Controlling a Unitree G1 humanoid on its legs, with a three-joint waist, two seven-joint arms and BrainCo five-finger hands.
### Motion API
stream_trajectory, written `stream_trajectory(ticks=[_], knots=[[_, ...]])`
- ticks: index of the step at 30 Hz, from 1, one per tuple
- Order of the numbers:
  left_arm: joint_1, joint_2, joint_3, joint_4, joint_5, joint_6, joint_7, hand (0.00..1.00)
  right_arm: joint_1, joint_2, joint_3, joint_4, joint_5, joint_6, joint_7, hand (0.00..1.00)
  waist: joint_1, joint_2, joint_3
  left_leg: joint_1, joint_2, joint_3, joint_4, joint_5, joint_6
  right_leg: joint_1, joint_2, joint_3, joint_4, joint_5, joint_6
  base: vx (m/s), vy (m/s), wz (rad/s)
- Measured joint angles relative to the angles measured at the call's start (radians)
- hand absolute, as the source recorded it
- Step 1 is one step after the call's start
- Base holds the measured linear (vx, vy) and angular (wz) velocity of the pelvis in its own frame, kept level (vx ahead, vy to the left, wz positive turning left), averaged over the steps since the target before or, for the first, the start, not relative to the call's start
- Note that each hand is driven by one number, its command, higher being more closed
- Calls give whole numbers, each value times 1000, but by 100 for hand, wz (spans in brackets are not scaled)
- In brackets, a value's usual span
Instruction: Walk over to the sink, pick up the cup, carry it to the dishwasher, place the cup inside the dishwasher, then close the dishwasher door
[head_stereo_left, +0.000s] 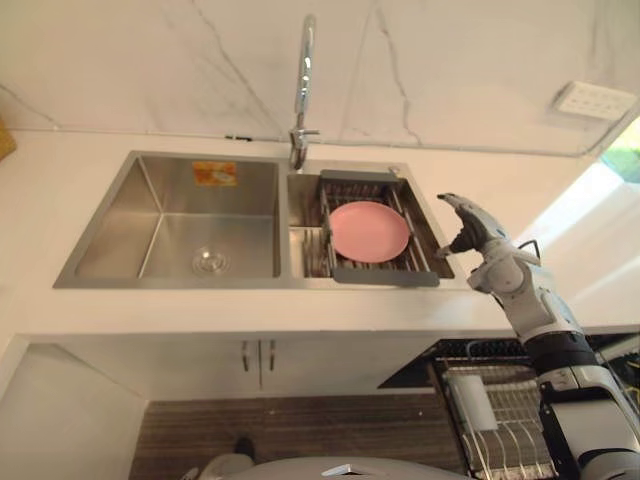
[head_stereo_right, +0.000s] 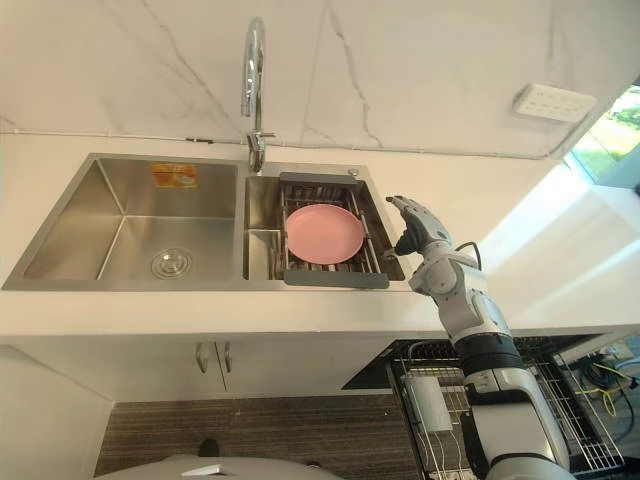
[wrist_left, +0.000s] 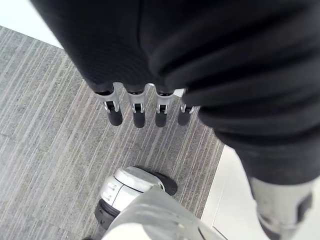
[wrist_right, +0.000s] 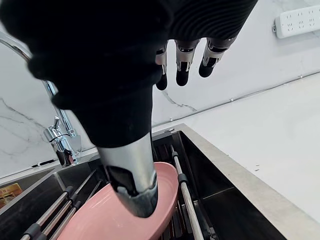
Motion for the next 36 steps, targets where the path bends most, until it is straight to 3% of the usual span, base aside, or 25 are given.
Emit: stream_trajectory(ticks=[5,13,27,30,36], knots=[[15,-5,6,-6,-5,4,-1,0,-31,1,37,56,-12,40,-15,0,12,-2,25,-6,-3,-21,0,8,1,3,-4,-21,8,-3,1,-29,1,13],[15,-8,35,-25,-14,1,-27,0,-43,24,82,135,-75,50,-32,0,40,-20,58,-33,-4,-55,0,20,-8,-6,-3,-51,19,-18,-8,-33,-1,14],[14,25,46,-43,-31,-20,-46,0,-68,25,212,221,-172,33,-116,0,103,-67,112,-69,-7,-102,0,35,-3,-19,2,-90,23,-21,-12,3,-2,9],[14,30,46,-42,-29,-22,-57,0,-68,25,255,250,-212,3,-117,0,111,-77,122,-70,-7,-109,-1,36,-4,-18,2,-99,28,-30,-22,-19,-6,7],[13,39,34,-41,-34,-23,-58,0,-69,22,278,288,-248,-11,-117,0,138,-98,135,-73,-8,-120,-2,34,-11,-17,2,-105,31,-36,-25,-19,-2,5]])
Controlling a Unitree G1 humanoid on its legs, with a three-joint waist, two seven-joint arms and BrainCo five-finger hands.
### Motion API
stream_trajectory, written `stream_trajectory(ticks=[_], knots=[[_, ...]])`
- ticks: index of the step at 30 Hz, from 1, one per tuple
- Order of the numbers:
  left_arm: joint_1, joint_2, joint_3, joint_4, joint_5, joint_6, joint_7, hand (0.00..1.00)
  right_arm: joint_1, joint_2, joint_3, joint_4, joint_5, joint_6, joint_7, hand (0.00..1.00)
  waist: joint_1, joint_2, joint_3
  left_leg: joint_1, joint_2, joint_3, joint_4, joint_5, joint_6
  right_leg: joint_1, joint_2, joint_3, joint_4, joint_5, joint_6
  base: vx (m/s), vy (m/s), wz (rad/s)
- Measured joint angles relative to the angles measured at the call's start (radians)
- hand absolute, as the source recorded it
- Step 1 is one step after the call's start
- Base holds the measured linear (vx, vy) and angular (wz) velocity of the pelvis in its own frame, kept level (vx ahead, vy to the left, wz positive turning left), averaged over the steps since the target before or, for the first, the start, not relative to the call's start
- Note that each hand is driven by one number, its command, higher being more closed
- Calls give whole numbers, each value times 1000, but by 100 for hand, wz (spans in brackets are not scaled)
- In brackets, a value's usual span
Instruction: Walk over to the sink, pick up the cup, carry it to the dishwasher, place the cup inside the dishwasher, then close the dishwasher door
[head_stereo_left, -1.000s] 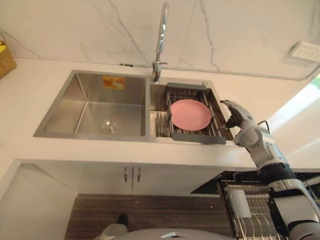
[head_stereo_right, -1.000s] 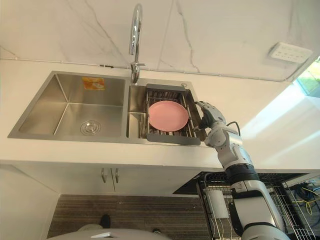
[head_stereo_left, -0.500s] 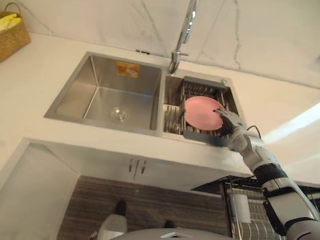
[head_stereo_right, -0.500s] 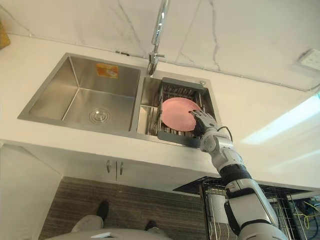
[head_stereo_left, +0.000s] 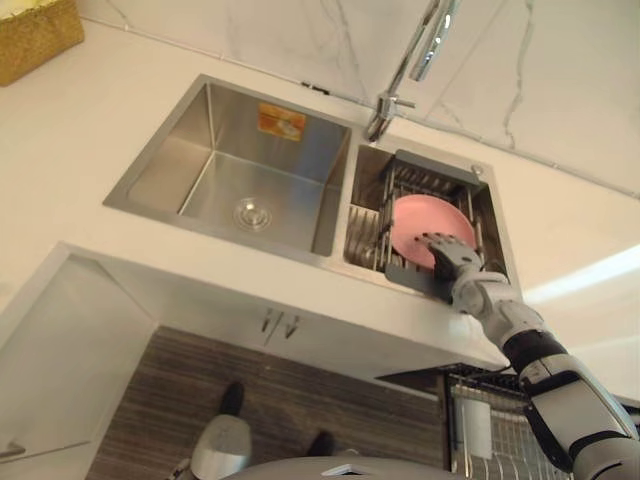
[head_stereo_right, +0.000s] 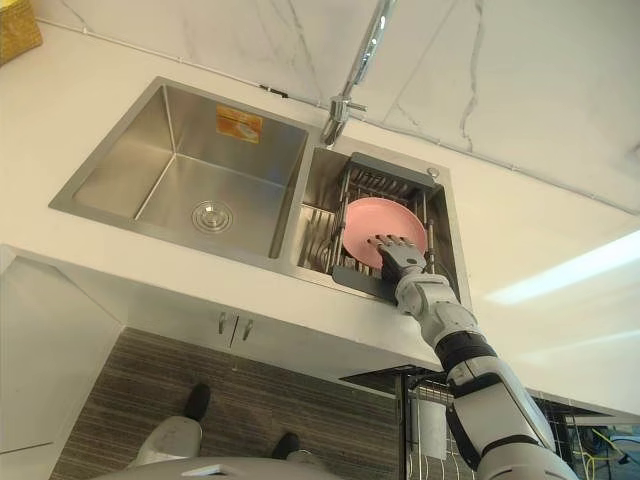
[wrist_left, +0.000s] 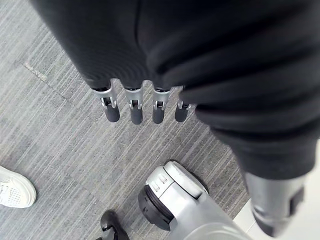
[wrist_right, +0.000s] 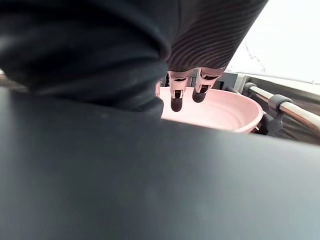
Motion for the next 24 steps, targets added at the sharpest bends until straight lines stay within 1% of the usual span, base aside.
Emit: stream_trajectory(ticks=[6,11,14,15,18,19,21,22,23,24], knots=[[0,4,-1,1,1,-5,-2,0,-2,-5,27,10,6,-11,0,0,14,-16,9,-12,0,-9,0,4,-1,-5,1,-9,-1,0,0,-11,0,5],[-1,5,-9,1,4,-20,-2,0,-31,-5,42,43,21,-11,-4,0,23,-17,19,-14,-1,-9,-5,4,-2,-5,1,-18,-2,0,0,-14,0,1],[-12,7,-14,6,19,-25,-3,0,-53,-12,42,43,46,-10,-23,0,27,-20,36,-29,2,-8,-5,8,-5,-19,1,-21,0,0,0,-34,1,3],[-24,8,-19,16,43,-32,-3,0,-63,-22,42,46,50,-10,-29,0,31,-22,42,-37,3,-8,-5,12,-5,-22,2,-23,2,1,-1,-7,0,5],[-31,10,-20,17,63,-49,-2,0,-81,-26,41,47,57,-8,-53,0,34,-20,59,-46,4,-8,-5,14,-6,-34,3,-24,4,2,-2,-4,0,1],[-39,13,-22,17,64,-54,1,0,-93,-27,38,53,59,-3,-73,0,38,-23,62,-51,5,-8,-5,16,-6,-40,3,-24,7,2,-2,0,0,0],[-54,18,-28,17,64,-61,2,0,-125,-28,34,76,64,13,-102,0,43,-16,71,-70,7,-8,-3,21,-8,-59,4,-24,13,3,-4,0,0,0],[-61,19,-30,17,64,-64,3,0,-136,-31,30,79,72,18,-108,0,47,-20,73,-74,8,-8,0,22,-8,-62,5,-25,12,4,-6,0,0,0],[-68,20,-30,17,63,-71,4,0,-152,-35,30,81,83,31,-120,0,51,-11,84,-82,9,-8,0,24,-9,-70,6,-25,13,5,-7,0,0,0],[-72,21,-31,16,63,-77,5,0,-168,-40,28,81,91,38,-140,0,54,-11,85,-95,11,-8,0,26,-10,-84,7,-25,14,7,-9,0,0,0]])
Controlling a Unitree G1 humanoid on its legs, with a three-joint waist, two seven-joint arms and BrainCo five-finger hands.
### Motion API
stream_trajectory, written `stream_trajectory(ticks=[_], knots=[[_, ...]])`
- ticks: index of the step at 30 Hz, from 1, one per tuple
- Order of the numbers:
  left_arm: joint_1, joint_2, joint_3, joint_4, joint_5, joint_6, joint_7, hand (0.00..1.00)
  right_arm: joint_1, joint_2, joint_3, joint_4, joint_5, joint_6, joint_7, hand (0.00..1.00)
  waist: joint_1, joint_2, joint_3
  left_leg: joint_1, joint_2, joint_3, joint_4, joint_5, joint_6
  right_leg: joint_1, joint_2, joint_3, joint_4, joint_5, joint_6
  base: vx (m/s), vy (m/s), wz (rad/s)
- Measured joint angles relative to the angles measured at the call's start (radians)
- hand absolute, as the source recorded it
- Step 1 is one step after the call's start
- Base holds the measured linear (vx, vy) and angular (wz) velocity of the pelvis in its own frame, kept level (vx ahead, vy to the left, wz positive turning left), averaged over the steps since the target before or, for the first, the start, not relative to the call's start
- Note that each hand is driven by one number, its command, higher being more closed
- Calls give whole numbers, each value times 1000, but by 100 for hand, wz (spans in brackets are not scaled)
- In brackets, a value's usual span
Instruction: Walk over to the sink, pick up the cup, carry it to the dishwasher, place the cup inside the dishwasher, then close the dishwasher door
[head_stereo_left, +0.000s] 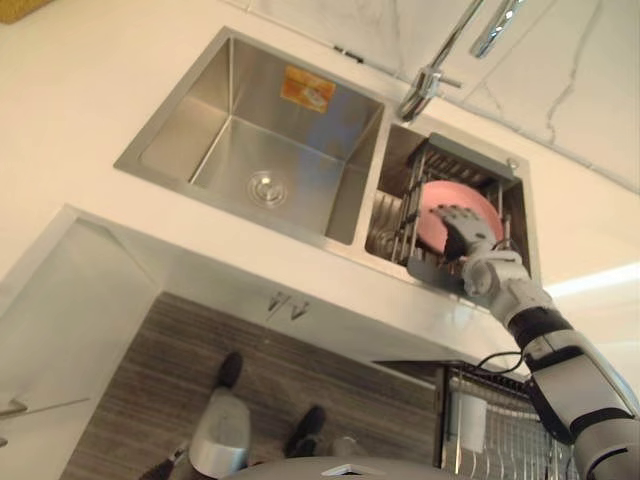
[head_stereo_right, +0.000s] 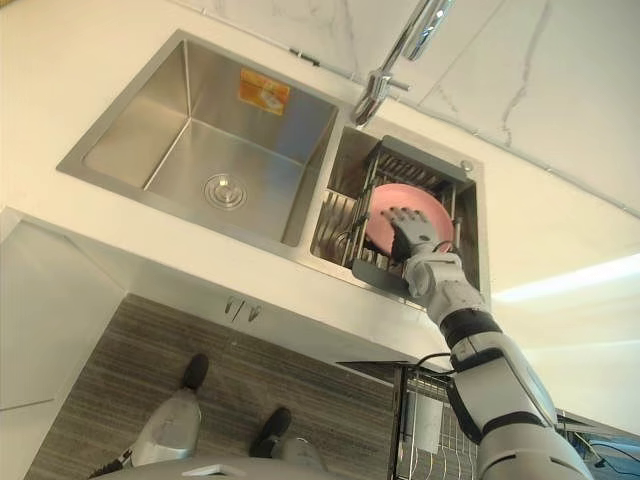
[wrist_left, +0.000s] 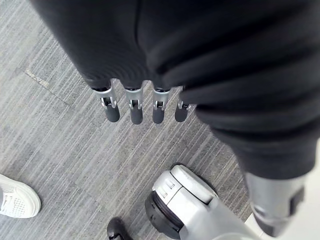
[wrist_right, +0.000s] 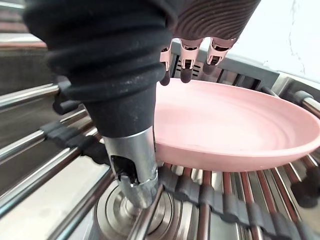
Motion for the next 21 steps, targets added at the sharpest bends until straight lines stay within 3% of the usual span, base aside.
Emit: stream_trajectory(ticks=[7,9,16,21], knots=[[-38,-9,-11,-1,-3,-46,16,0,-57,0,-9,-2,51,25,-136,0,14,16,54,-24,5,2,0,5,-6,-30,1,2,13,0,-1,0,-2,0],[-45,-13,-12,-8,-3,-55,19,0,-74,-6,-11,-2,69,39,-186,0,4,28,64,-42,11,1,0,13,-2,-46,1,4,16,3,-3,0,0,0],[-73,-13,-26,-9,-24,-90,18,0,-91,-6,-11,0,116,44,-236,0,-1,36,71,-59,24,4,0,18,-6,-75,3,10,36,1,-5,-21,-13,-2],[-77,-14,-30,-8,-24,-96,19,0,-110,-20,-11,5,122,74,-239,0,0,58,85,-61,28,3,-5,21,-3,-76,3,7,45,1,-7,-59,-16,3]])
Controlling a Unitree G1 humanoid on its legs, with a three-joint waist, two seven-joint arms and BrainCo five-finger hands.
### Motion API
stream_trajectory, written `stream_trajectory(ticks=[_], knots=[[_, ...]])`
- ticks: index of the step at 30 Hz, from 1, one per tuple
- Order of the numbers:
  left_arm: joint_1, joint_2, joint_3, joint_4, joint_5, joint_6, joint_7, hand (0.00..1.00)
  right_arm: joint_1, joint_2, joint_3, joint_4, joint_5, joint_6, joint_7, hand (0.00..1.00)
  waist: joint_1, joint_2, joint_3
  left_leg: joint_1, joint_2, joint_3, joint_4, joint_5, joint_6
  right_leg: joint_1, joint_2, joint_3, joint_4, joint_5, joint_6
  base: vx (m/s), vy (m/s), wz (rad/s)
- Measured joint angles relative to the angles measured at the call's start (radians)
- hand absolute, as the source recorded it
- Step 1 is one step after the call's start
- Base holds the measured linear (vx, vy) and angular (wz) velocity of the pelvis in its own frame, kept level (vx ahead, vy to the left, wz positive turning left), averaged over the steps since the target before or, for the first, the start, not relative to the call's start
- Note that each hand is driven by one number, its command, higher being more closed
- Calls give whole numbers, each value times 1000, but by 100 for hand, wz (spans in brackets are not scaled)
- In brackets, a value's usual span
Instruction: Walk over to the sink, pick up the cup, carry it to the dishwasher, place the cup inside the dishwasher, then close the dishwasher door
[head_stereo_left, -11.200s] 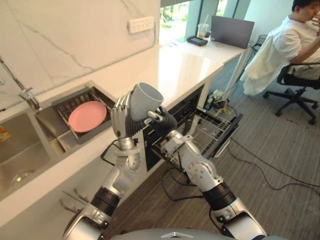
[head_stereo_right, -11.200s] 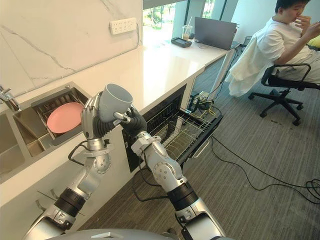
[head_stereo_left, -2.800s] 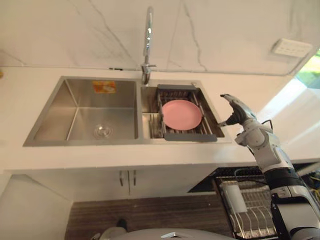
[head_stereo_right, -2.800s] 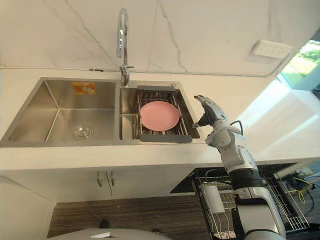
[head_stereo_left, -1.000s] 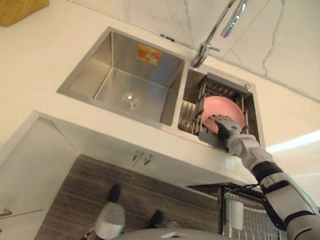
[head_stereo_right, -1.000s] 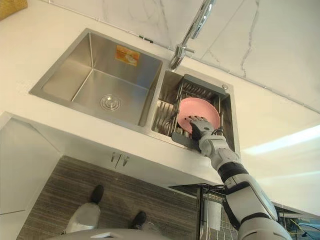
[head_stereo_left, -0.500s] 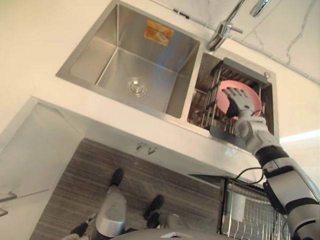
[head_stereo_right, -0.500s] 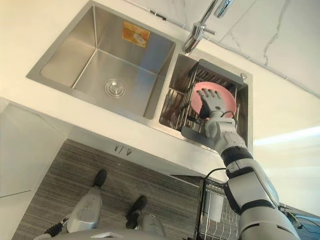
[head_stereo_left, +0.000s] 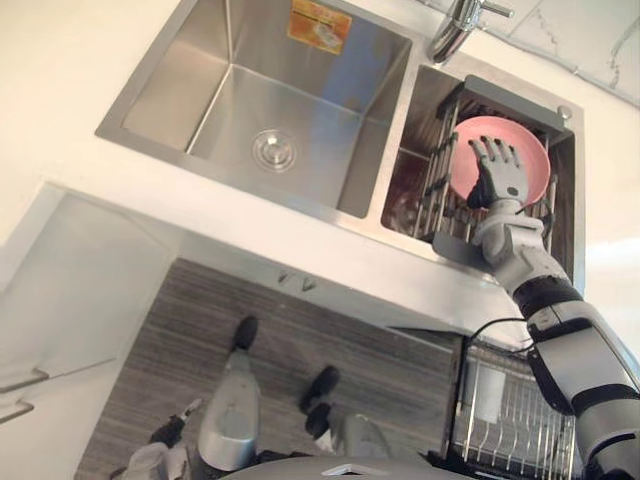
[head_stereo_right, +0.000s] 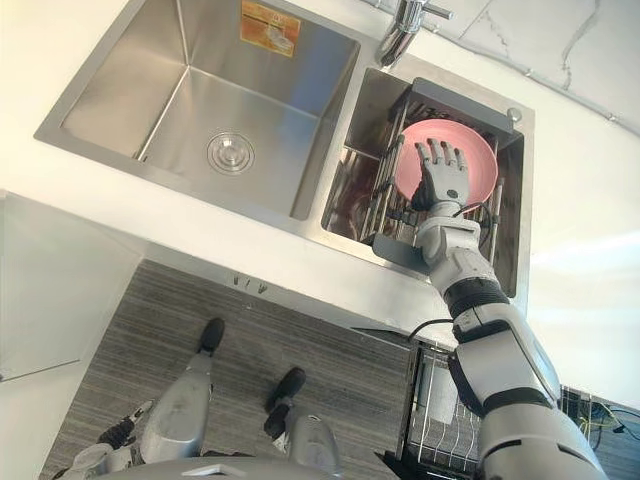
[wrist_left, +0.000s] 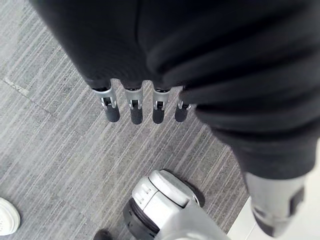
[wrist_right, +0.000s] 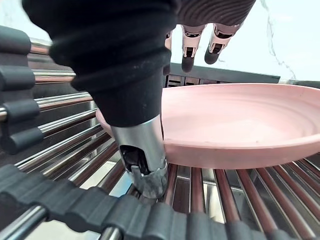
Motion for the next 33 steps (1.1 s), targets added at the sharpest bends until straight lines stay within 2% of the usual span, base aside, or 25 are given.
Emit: stream_trajectory(ticks=[8,9,16,27,32,33], knots=[[-1,0,0,-1,0,-12,0,0,0,-3,0,-3,44,26,-13,0,-4,0,0,-3,2,4,4,4,-1,-1,2,0,-2,3,-2,-7,-3,1],[-2,0,0,-1,0,-12,0,0,0,-3,-2,-6,46,32,-36,0,-4,0,0,-3,3,6,5,6,-2,-2,3,2,-2,4,-2,11,-21,-3],[-2,-10,0,-4,1,-11,0,0,1,9,-37,-10,62,32,-38,0,-2,1,0,1,6,18,5,12,-10,0,16,15,-13,11,-6,-3,-32,-5],[-2,-14,3,-11,2,-7,0,0,9,11,-46,-13,117,13,-140,0,-9,1,0,2,3,21,5,17,-10,1,16,19,-19,20,-5,-1,-2,0],[-2,-14,5,-14,2,-7,0,0,20,12,-68,-28,120,10,-149,0,-12,1,0,-2,3,21,5,17,-10,-1,16,19,-24,24,-4,-1,-13,0],[-2,-14,7,-14,2,-7,0,0,20,12,-68,-36,120,10,-149,100,-16,1,0,-3,2,21,5,17,-10,0,16,19,-26,25,-3,0,0,0]])
